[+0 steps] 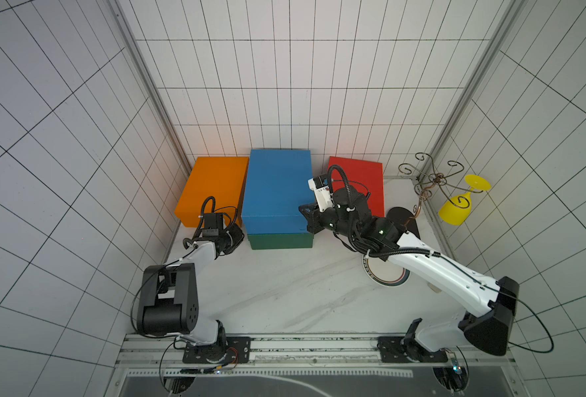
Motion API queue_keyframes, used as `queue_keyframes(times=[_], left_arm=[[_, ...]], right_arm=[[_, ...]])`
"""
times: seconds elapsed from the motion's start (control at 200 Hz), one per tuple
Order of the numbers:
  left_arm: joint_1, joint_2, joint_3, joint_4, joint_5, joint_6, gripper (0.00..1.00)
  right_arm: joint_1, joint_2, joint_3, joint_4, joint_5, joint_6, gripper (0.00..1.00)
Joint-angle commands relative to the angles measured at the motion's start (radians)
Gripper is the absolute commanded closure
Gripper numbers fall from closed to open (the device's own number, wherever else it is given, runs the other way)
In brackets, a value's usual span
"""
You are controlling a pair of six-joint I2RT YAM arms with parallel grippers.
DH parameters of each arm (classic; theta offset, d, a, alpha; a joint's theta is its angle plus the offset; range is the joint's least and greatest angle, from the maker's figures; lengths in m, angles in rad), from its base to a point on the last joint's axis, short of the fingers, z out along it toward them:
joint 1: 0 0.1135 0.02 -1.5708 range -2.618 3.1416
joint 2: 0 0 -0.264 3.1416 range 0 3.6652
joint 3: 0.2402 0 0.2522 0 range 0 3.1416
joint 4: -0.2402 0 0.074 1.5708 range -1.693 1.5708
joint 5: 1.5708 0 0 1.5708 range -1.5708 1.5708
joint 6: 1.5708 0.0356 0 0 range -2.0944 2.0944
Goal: Stack the shoeboxes
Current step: Adjust the shoeboxes at the center of the board.
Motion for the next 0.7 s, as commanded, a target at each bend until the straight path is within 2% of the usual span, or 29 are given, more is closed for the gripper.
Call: queue_keyframes(times=[0.0, 0.29, 0.695], left_arm=[[-0.052, 0.030, 0.022, 0.079, -0.011, -0.019, 1.00], [-0.174, 0.072, 0.060, 0.101, -0.030, -0.041, 1.00], [-0.300, 0.145, 0.166, 0.096, -0.046, -0.050, 1.00]], right_arm=[[0.003, -0.009, 0.112, -0.015, 0.013, -0.012, 0.95], [0.003, -0.005, 0.123, -0.018, 0.010, -0.012, 0.95], [0.004, -0.005, 0.119, -0.016, 0.013, -0.015, 0.95]])
